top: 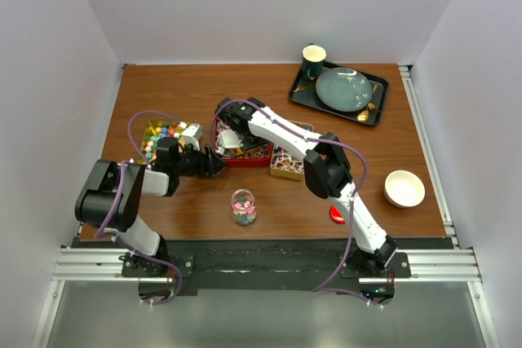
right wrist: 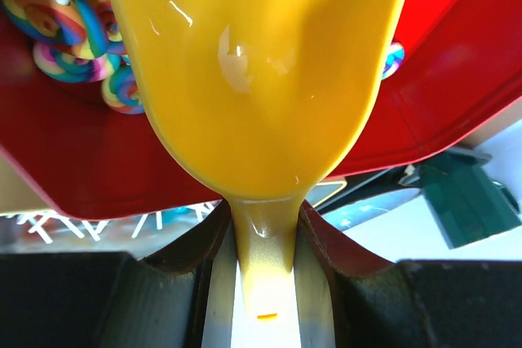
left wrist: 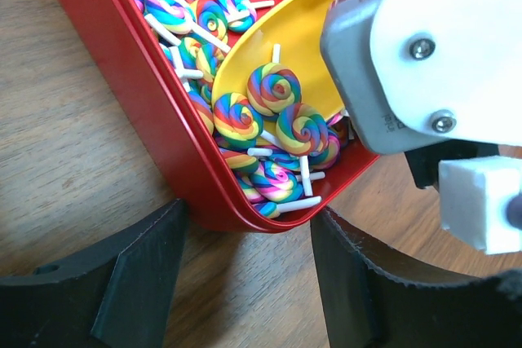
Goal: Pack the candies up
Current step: Scoop the fake candies from the storage box.
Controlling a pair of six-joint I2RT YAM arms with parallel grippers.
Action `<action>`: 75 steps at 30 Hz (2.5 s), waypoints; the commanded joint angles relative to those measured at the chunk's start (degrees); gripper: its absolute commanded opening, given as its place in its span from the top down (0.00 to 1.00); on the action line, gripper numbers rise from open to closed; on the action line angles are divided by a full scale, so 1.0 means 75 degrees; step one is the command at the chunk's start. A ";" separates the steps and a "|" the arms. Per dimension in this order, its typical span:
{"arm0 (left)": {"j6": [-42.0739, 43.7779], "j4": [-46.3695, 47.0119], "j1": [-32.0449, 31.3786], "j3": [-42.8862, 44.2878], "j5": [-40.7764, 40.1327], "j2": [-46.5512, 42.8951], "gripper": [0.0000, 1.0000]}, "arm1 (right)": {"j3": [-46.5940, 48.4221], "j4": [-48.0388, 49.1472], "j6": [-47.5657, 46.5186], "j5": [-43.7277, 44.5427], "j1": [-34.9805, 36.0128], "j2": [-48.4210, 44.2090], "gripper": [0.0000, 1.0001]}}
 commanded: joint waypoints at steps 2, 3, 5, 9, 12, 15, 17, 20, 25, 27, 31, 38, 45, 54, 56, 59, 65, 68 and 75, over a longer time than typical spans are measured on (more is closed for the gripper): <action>-0.0298 -0.0537 -0.0347 -0.0116 0.1173 0.0343 0.34 | -0.0100 0.1147 0.1041 -0.3916 0.0487 0.0710 1.00; -0.0298 -0.0560 -0.0335 -0.0105 0.1161 0.0319 0.34 | -0.0182 0.1147 0.1065 -0.4068 0.0429 0.0651 1.00; -0.0274 -0.0619 -0.0335 -0.0116 0.1161 0.0261 0.34 | -0.0567 0.1229 0.1147 -0.4233 0.0358 0.0417 1.00; -0.0228 -0.0713 -0.0323 -0.0151 0.1138 0.0120 0.34 | -0.1201 0.1404 0.1369 -0.4690 0.0101 0.0077 1.00; -0.0204 -0.0795 -0.0288 -0.0140 0.1149 0.0038 0.33 | -0.1670 0.1697 0.1463 -0.4889 0.0007 -0.0181 1.00; -0.0157 -0.0923 -0.0265 -0.0069 0.1149 0.0002 0.32 | -0.1835 0.1932 0.1534 -0.5054 -0.0005 -0.0286 1.00; -0.0087 -0.1076 -0.0265 0.0013 0.1161 0.0003 0.31 | -0.1743 0.1991 0.1685 -0.5077 -0.0005 -0.0252 1.00; 0.0042 -0.1322 -0.0253 0.0130 0.1196 -0.0044 0.30 | -0.1683 0.1944 0.1733 -0.5136 0.0006 -0.0181 1.00; 0.0136 -0.1837 -0.0218 0.0235 0.1231 -0.0325 0.27 | -0.2046 0.2260 0.1815 -0.5148 -0.0087 -0.0310 1.00; 0.0159 -0.1955 -0.0206 0.0270 0.1231 -0.0407 0.27 | -0.2117 0.2272 0.1862 -0.5241 -0.0169 -0.0310 1.00; 0.0229 -0.2317 -0.0183 0.0387 0.1243 -0.0606 0.27 | -0.2140 0.2389 0.2073 -0.5417 -0.0333 -0.0263 1.00; 0.0312 -0.2717 -0.0112 0.0517 0.1372 -0.0759 0.26 | -0.2456 0.2822 0.2214 -0.5640 -0.0509 -0.0427 1.00; 0.0476 -0.3010 0.0040 0.0809 0.1431 -0.0713 0.25 | -0.3546 0.3865 0.2178 -0.5734 -0.0556 -0.1118 1.00; 0.0557 -0.3256 0.0064 0.1126 0.1489 -0.0876 0.25 | -0.3897 0.4053 0.2296 -0.5406 -0.0603 -0.1458 1.00; 0.0570 -0.3256 0.0098 0.1114 0.1501 -0.0935 0.25 | -0.4085 0.4042 0.2202 -0.5300 -0.0615 -0.1634 1.00; 0.0593 -0.3233 0.0122 0.1091 0.1536 -0.0982 0.25 | -0.4343 0.4089 0.2120 -0.5113 -0.0650 -0.1880 1.00; 0.0605 -0.3186 0.0110 0.1103 0.1641 -0.1017 0.25 | -0.4659 0.4112 0.2038 -0.4960 -0.0743 -0.2208 1.00; 0.0640 -0.3151 0.0122 0.1126 0.1641 -0.1040 0.25 | -0.4788 0.4100 0.1991 -0.4902 -0.0744 -0.2337 1.00; 0.0898 -0.3350 0.0122 0.1290 0.1665 -0.0994 0.25 | -0.4824 0.3972 0.2014 -0.4562 -0.0755 -0.2653 1.00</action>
